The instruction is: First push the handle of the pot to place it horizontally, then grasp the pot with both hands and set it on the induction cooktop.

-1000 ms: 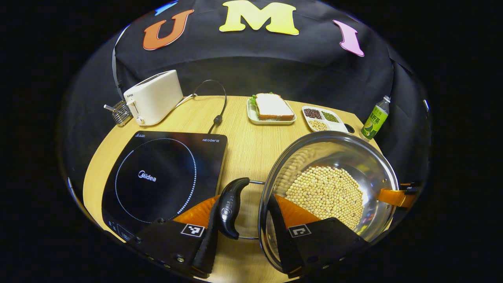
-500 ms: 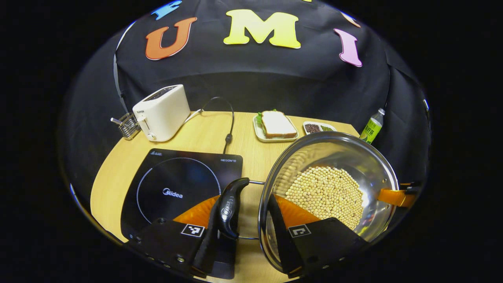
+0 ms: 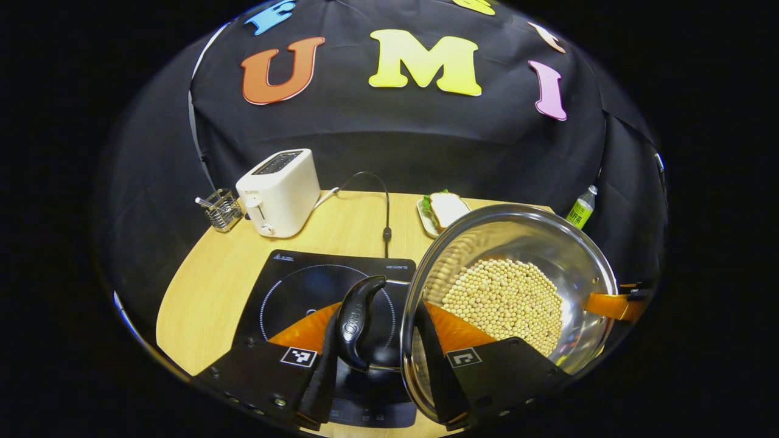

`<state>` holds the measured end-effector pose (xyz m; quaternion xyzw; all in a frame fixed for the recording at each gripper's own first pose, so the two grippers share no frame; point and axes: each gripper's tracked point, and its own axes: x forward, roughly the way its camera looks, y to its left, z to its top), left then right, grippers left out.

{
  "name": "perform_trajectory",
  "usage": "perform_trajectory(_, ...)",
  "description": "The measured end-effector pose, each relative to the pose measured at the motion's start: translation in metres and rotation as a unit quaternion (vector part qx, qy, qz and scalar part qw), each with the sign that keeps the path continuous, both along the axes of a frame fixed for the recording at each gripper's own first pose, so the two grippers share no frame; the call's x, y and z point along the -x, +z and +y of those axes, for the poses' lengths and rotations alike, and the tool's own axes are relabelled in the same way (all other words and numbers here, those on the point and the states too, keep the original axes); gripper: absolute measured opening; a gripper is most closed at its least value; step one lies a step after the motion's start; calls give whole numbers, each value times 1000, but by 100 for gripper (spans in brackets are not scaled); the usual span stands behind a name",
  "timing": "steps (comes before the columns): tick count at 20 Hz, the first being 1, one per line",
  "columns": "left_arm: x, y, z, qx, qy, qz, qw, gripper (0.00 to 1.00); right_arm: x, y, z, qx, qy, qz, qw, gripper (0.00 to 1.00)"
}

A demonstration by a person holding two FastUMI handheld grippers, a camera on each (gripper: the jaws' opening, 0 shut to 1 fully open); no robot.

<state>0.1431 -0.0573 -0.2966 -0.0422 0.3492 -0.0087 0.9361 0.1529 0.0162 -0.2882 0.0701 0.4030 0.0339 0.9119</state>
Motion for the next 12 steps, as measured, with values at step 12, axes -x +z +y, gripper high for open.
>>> perform_trajectory(12,9,0,102,-13,12,4,1000,62,5,3,96,-11,11,7,1000,52)
